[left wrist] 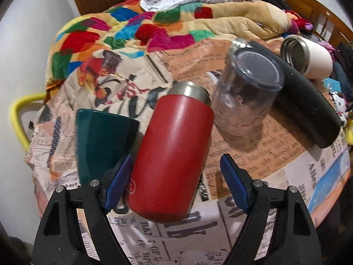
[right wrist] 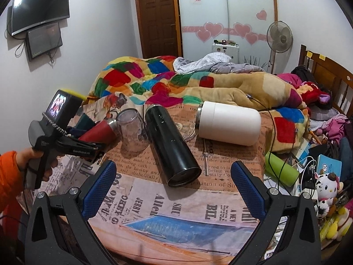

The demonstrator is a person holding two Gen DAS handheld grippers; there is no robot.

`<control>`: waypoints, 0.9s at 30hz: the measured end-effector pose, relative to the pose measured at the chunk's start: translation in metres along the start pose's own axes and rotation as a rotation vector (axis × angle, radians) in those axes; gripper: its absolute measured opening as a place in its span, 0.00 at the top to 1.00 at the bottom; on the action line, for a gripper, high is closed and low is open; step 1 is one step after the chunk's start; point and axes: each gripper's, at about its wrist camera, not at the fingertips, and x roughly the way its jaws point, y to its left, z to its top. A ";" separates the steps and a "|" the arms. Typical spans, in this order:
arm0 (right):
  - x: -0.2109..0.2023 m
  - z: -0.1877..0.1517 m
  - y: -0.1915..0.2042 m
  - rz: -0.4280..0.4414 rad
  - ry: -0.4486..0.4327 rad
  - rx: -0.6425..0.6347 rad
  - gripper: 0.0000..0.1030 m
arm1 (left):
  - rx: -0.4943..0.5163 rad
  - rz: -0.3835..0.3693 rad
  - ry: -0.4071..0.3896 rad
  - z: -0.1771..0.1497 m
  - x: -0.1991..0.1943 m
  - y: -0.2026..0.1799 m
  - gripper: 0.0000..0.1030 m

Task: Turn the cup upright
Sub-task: 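Reach the left tool to the lying red tumbler and close on it, then lift the red tumbler with the left tool toward the right tool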

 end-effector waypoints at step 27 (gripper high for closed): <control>-0.001 -0.003 0.013 0.005 0.014 -0.036 0.00 | -0.055 -0.004 -0.073 -0.015 -0.026 -0.020 0.41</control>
